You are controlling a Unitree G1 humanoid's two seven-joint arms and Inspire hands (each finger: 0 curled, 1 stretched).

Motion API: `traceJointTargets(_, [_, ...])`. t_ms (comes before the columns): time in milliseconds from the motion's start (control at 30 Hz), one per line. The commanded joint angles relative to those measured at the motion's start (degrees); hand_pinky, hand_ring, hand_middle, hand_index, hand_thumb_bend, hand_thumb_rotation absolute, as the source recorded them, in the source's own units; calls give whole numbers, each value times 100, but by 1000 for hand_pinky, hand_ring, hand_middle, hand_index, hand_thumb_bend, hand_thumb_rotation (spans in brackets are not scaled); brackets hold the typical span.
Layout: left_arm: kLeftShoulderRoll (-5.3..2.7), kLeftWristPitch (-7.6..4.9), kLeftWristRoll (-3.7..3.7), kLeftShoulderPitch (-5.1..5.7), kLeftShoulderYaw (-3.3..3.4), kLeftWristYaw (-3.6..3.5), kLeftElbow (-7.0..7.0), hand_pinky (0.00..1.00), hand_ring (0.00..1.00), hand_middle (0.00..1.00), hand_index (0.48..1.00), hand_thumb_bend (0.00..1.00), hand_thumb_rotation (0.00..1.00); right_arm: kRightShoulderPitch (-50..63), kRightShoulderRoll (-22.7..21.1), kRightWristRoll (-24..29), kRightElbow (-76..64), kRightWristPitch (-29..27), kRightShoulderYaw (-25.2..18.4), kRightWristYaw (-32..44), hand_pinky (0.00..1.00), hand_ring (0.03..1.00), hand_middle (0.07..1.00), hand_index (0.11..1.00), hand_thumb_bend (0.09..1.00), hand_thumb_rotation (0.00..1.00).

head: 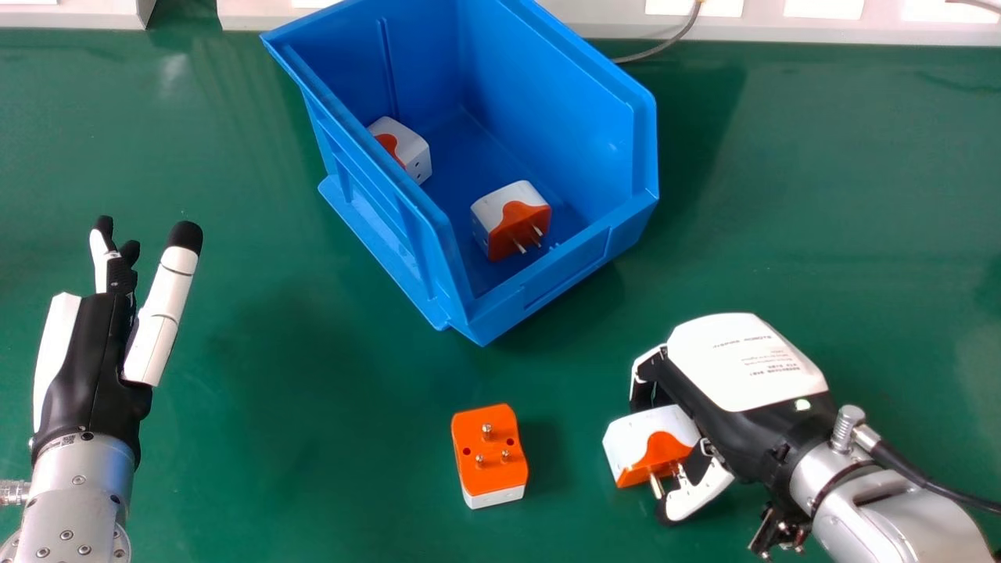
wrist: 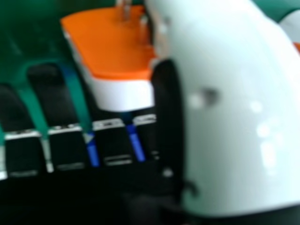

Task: Pick all objects and put in blue box

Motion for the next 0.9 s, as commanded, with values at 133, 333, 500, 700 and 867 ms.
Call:
traceJointTargets(133, [62, -109, 62, -41, 15, 17, -59, 1000, 1000, 1000, 1000, 727, 998, 275, -80, 11, -191, 61, -22, 33, 312, 394, 512, 501, 510, 0])
traceJointTargets(333, [66, -88, 80, -69, -1, 25, -53, 1000, 1000, 1000, 1000, 738, 1000, 557, -155, 7, -937, 159, -183, 259, 315, 407, 526, 472, 509, 0])
traceJointTargets(500, [70, -76, 103, -87, -9, 32, -40, 1000, 1000, 1000, 1000, 743, 1000, 679, -208, 146, -1773, 62, -456, 373, 300, 374, 494, 466, 511, 0])
traceJointTargets(700, [69, -111, 114, -110, -9, 27, -13, 1000, 1000, 1000, 1000, 742, 1000, 459, -107, 480, -2129, -132, -746, 347, 206, 272, 462, 475, 509, 0])
traceJointTargets(867, [71, -140, 101, -122, 2, 20, 28, 1000, 1000, 1000, 1000, 737, 1000, -67, -4, 600, -2129, -197, -946, 264, 128, 187, 438, 479, 510, 0])
